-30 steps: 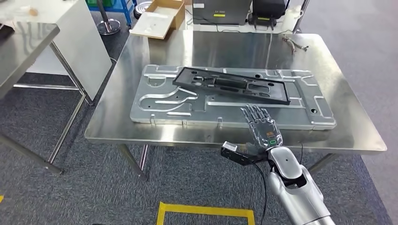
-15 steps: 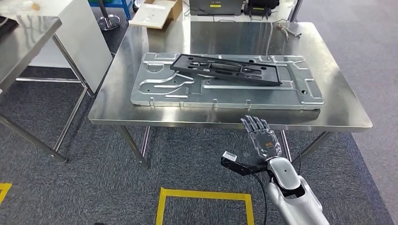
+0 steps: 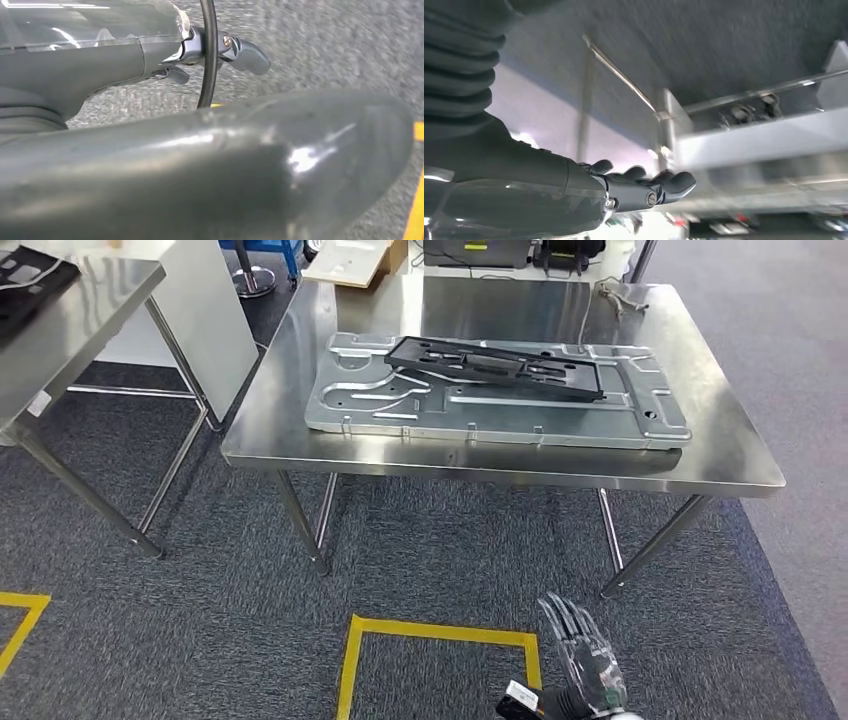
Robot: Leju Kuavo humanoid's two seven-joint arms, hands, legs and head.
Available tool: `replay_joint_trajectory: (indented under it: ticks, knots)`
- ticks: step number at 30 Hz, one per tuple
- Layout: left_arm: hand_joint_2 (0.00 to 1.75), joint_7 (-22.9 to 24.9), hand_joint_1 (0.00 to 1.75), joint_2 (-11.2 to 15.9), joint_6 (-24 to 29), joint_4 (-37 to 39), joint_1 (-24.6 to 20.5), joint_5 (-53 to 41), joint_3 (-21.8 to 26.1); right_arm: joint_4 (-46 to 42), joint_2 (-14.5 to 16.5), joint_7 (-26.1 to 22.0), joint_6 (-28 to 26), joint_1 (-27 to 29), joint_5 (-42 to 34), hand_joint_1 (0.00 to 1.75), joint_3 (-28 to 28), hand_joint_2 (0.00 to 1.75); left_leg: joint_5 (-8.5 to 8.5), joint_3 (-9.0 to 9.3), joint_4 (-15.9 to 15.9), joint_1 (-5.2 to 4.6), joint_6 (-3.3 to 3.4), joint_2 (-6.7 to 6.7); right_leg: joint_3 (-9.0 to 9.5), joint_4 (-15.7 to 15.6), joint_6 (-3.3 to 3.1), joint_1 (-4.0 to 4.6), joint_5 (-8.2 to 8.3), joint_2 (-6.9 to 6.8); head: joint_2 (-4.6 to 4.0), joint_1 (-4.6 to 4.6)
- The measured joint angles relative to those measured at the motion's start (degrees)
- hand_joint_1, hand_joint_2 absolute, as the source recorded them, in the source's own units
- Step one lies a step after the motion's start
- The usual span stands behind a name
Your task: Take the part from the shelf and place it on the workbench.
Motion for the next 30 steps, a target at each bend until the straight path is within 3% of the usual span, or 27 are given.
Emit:
replay_joint_trajectory:
  ticks: [1, 4, 5, 6, 7, 8, 9, 10, 12, 14, 19, 20, 23, 24, 26, 28, 29, 30]
  knots:
    - [0.00, 0.0, 0.00, -0.2, 0.2, 0.0, 0.1, 0.1, 0.4, 1.9, 0.4, -2.8, -0.7, 1.1, -1.6, 0.00, -1.9, 0.00, 0.80, -0.72, -0.1, 0.07, 0.55, 0.15, -0.50, 1.2, 0.25, -0.08, -1.92, 0.35, 0.00, 0.00]
    - [0.00, -0.1, 0.00, -0.6, 0.9, 0.0, 0.2, 0.0, 1.9, 10.7, 3.2, -13.9, -1.7, 2.0, -4.2, 0.00, -13.1, 0.00, 3.14, -3.56, -0.1, -0.11, 1.46, 0.34, -2.34, 9.9, 0.61, -0.26, -11.14, 1.08, 0.00, 0.00]
    - [0.00, -0.1, 0.00, -0.7, 1.0, 0.0, 0.2, -0.2, 2.5, 13.8, 4.4, -16.8, -1.6, 1.7, -4.0, 0.00, -17.6, 0.00, 3.88, -4.59, 0.0, -0.23, 1.50, 0.35, -2.49, 13.0, 0.68, -0.28, -12.24, 1.11, 0.00, 0.00]
    - [0.00, -0.1, 0.00, -0.8, 1.1, 0.0, 0.3, -0.4, 3.0, 16.9, 5.6, -18.8, -1.6, 1.3, -3.3, 0.00, -22.2, 0.00, 4.62, -5.69, 0.2, -0.34, 1.46, 0.36, -2.11, 15.0, 0.69, -0.29, -11.71, 1.12, 0.00, -0.01]
    - [0.00, -0.1, 0.00, -0.9, 1.1, 0.0, 0.3, -0.6, 3.4, 19.8, 6.6, -20.0, -1.6, 0.7, -2.4, 0.00, -26.4, 0.00, 5.32, -6.83, 0.5, -0.44, 1.37, 0.36, -0.99, 15.5, 0.62, -0.29, -10.00, 1.14, 0.00, -0.01]
    - [0.00, -0.2, 0.00, -1.0, 1.1, 0.0, 0.3, -0.8, 3.9, 22.7, 7.4, -20.4, -1.8, 0.0, -1.4, 0.00, -30.3, 0.00, 5.96, -7.97, 0.8, -0.52, 1.26, 0.37, 1.08, 14.3, 0.44, -0.28, -8.15, 1.15, 0.00, -0.01]
    - [0.00, -0.2, 0.00, -1.0, 1.2, 0.0, 0.3, -1.0, 4.3, 25.7, 8.1, -20.5, -2.0, -0.8, -0.2, 0.00, -34.1, 0.00, 6.55, -8.91, 1.1, -0.57, 1.10, 0.38, 4.13, 11.2, 0.14, -0.24, -7.35, 1.16, 0.00, -0.01]
    - [0.00, -0.3, 0.00, -1.1, 1.2, 0.0, 0.3, -1.3, 4.7, 28.7, 8.8, -20.1, -2.4, -1.7, 0.9, 0.00, -37.8, 0.00, 7.02, -9.62, 1.5, -0.67, 0.89, 0.38, 7.76, 6.8, -0.17, -0.07, -7.75, 1.17, 0.00, -0.01]
    - [0.00, -0.4, 0.00, -1.2, 1.1, 0.0, 0.1, -1.8, 5.4, 34.5, 10.0, -18.9, -2.8, -3.9, 2.5, 0.00, -44.5, 0.00, 8.00, -10.41, 1.9, -0.79, 0.31, 0.49, 13.17, -1.0, -0.66, 0.26, -10.34, 1.22, 0.00, -0.02]
    - [0.00, -0.5, 0.00, -1.3, 1.0, 0.0, 0.1, -2.1, 5.9, 38.4, 10.8, -17.8, -2.8, -5.1, 3.0, 0.00, -48.8, 0.00, 8.73, -10.74, 2.0, -0.79, -0.10, 0.61, 14.29, -3.4, -0.82, 0.45, -11.32, 1.30, 0.00, -0.03]
    - [0.00, -0.6, 0.00, -1.3, 1.0, 0.0, 0.1, -2.4, 6.2, 40.9, 11.2, -16.7, -2.1, -5.7, 2.8, 0.00, -51.4, 0.00, 9.22, -10.94, 1.9, -0.77, -0.39, 0.63, 13.85, -3.4, -1.07, 0.48, -10.86, 1.29, 0.00, -0.02]
    - [0.00, -0.6, 0.00, -1.3, 0.9, 0.0, 0.3, -2.7, 6.5, 44.1, 11.3, -14.2, -0.6, -6.5, 2.5, 0.00, -54.4, 0.00, 6.74, -11.54, 3.7, -0.65, -0.84, 0.50, 13.00, -3.4, -1.56, 0.39, -9.99, 1.04, 0.00, -0.02]
    - [0.00, -0.7, 0.00, -1.4, 0.6, 0.0, 0.5, -4.3, 7.4, 56.7, 11.5, -1.2, 7.3, -9.6, 2.0, 0.00, -65.6, 0.00, -2.65, -13.05, 15.9, -0.09, -2.58, 0.13, 8.34, -3.0, -2.81, 0.20, -6.23, -0.31, 0.00, -0.02]
    - [0.00, -0.7, 0.00, -1.4, 0.5, 0.0, 0.4, -4.6, 7.6, 59.1, 11.5, 2.4, 9.4, -10.2, 2.0, 0.00, -67.6, 0.00, -2.03, -12.13, 17.6, 0.00, -2.82, 0.17, 6.98, -2.6, -2.75, 0.21, -5.49, -0.74, 0.00, -0.02]
    - [0.00, -0.8, 0.00, -1.4, 0.5, 0.0, 0.2, -5.1, 7.7, 61.9, 11.5, 7.0, 12.0, -11.0, 1.8, 0.00, -70.3, 0.00, 1.20, -7.47, 13.8, 0.08, -2.87, 0.86, 4.87, -1.6, -2.48, 0.18, -4.59, -1.61, 0.00, -0.03]
    - [0.00, -0.9, 0.00, -1.4, 0.5, 0.0, -0.2, -5.4, 7.7, 63.8, 11.5, 9.5, 13.3, -11.5, 1.5, 0.00, -72.3, 0.00, 0.56, -1.07, 5.4, -0.18, -2.36, 2.31, 3.43, -0.6, -1.98, 0.28, -3.91, -2.65, 0.00, -0.02]
    - [0.00, -0.9, 0.00, -1.3, 0.5, -0.1, -0.5, -5.5, 7.8, 64.6, 11.5, 10.1, 13.5, -11.6, 1.4, 0.00, -73.0, 0.00, -0.56, 1.01, 1.9, -0.38, -1.94, 2.76, 3.01, -0.3, -1.67, 0.33, -3.45, -3.27, 0.00, -0.02]
    - [0.00, -0.9, 0.00, -1.3, 0.5, -0.1, -0.6, -5.6, 7.9, 65.1, 11.6, 10.4, 13.8, -11.8, 1.3, 0.00, -73.6, 0.00, -1.29, 1.87, -0.2, -0.62, -1.40, 2.71, 2.72, -0.2, -1.37, 0.34, -2.90, -3.90, 0.00, -0.02]
